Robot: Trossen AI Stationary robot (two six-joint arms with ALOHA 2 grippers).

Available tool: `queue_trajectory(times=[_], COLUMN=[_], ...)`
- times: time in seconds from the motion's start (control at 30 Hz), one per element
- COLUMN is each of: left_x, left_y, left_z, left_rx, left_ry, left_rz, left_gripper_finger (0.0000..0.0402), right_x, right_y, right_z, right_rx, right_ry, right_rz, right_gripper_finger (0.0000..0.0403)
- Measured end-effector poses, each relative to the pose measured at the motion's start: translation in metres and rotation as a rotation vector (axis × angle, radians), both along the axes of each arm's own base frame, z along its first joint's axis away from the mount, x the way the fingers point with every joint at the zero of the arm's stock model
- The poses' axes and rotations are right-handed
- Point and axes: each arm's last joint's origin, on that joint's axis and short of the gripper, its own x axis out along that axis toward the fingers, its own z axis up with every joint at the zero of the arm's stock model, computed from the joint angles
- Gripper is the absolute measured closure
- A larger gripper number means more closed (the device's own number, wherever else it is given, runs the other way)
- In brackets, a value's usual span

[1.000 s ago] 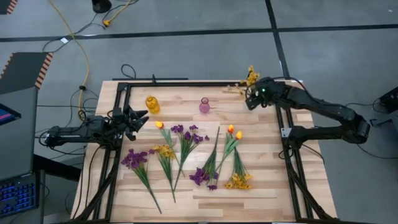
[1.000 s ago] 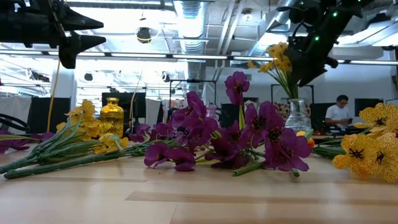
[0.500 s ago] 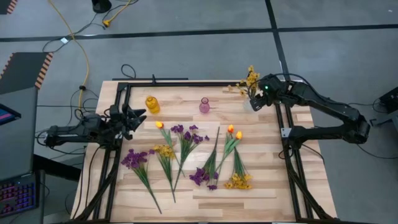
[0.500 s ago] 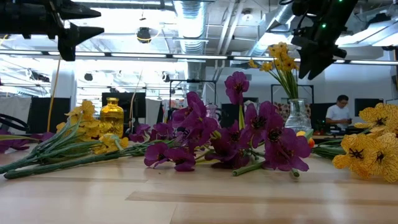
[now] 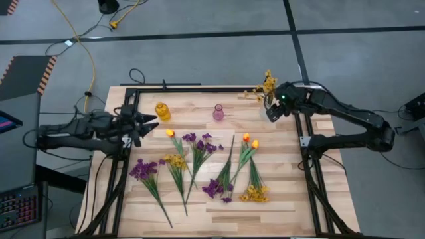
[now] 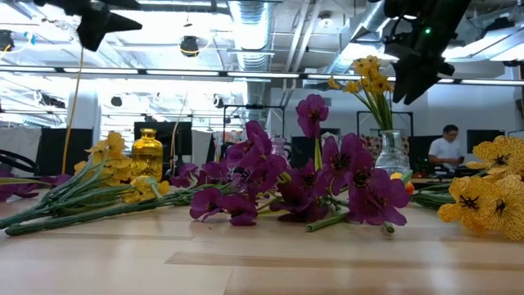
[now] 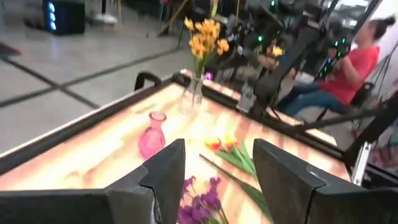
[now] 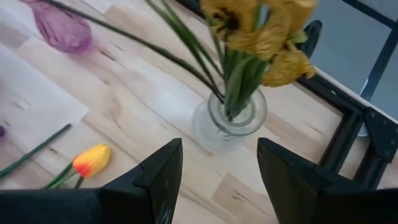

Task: Sort flowers into vase by color
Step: Put the top violet flowers into the violet vase

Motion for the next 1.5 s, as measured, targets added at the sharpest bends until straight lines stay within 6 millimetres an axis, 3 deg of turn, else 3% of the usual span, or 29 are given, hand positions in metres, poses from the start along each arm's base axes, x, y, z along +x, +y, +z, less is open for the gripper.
queue_trajectory(times=[0.27,0.6,1.03,1.5], left_x=[0.045,0.109,0.172,0.194], left_y=[-0.002,-0.003,-0.006,-0.012], left_z=[0.02,0.009,-0.043,-0.087], left_rx=[-0.108,-0.216,-0.266,-0.488], left_ry=[0.097,0.268,0.445,0.619], left_rz=[-0.034,-0.025,-0.096,-0.189], left_gripper_finger=[0.0225,0.0225,0.0225,0.0225], right_x=[0.006,0.012,0.017,0.018], right_y=[0.011,0.024,0.036,0.039], right_z=[0.0,0.0,0.0,0.0], right_rx=[0.006,0.006,0.005,0.005], right_ry=[-0.01,-0.009,-0.008,-0.007], right_rz=[0.051,0.131,0.198,0.217], right_gripper_finger=[0.0168,0.0168,0.0168,0.0168])
